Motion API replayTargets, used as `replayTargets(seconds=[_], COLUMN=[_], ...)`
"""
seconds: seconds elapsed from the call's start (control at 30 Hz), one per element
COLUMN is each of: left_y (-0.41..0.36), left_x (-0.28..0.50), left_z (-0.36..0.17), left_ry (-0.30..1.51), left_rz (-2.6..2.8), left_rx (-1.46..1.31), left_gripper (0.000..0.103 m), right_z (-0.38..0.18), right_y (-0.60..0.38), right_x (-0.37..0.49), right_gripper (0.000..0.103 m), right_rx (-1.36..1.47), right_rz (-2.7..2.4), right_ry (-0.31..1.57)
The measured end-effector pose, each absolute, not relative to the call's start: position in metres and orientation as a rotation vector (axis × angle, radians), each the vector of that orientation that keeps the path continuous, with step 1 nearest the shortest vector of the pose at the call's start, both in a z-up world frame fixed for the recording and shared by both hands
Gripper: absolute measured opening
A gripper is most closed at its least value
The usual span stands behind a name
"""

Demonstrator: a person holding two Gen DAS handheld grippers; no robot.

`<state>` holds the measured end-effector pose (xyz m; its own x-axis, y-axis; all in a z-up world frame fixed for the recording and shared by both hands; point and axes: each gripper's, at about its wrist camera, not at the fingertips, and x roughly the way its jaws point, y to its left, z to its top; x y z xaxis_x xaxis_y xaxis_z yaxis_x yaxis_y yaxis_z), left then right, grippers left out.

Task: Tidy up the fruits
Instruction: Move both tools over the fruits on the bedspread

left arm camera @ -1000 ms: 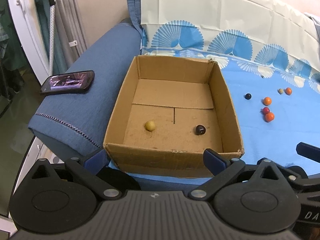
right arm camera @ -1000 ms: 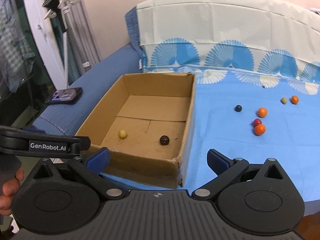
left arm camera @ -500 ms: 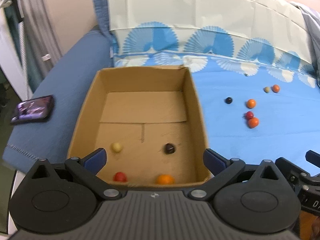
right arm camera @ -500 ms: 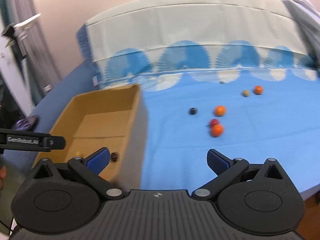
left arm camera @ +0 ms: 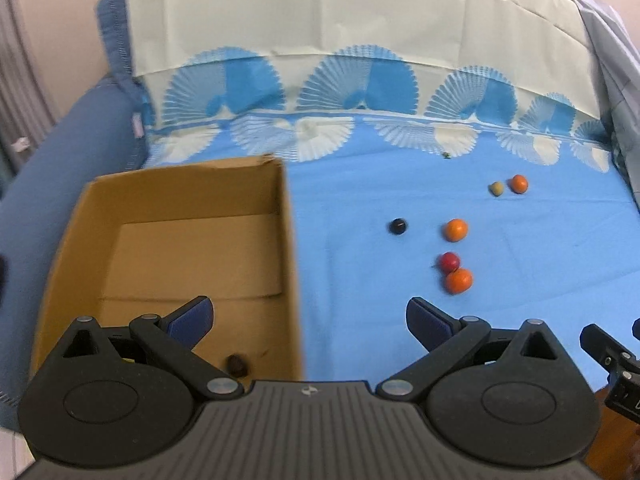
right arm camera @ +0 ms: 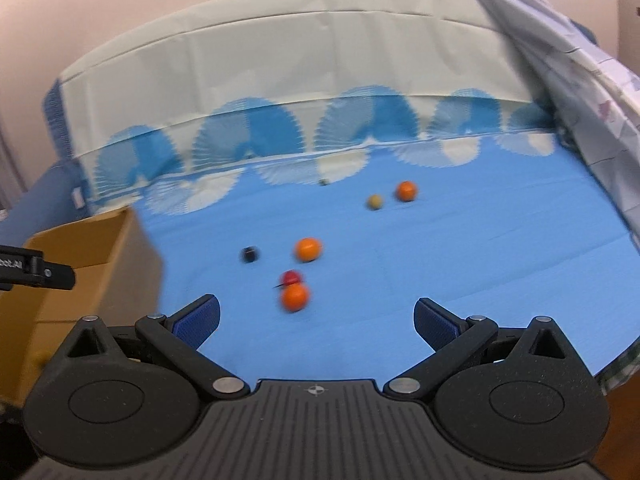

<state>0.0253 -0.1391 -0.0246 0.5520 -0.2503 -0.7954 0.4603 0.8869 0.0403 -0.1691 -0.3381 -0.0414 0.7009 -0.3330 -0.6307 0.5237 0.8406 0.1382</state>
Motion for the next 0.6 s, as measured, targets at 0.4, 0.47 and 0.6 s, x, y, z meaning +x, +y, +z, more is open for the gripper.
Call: replayTargets(seconds=[0.4,0.47,0.6], left_y=[-0.263,-0.281,-0.31], left_x=[0.123,0.139,0.168], left_z=[-0.116,-0.134,-0.172], left_ry=[0.994,1.008,1.048], left_rz=[-0.454,-0.457,-0.455], left_rx=[0.322,0.338,0.364], left_gripper=[0.103,0.103,0.103], right_z=[-0.105,-0.119,-0.151], right_y=[-0.467,-0.495,-0.554], right_x=[-0.103,-0.08,-0.032], right_gripper=[0.102,0.102,0.102], right_rx=[0.301,0.299,0.322], right_rz=[-0.607,-0.626,-0.636], right_ry=[0.624,0.627,0.633])
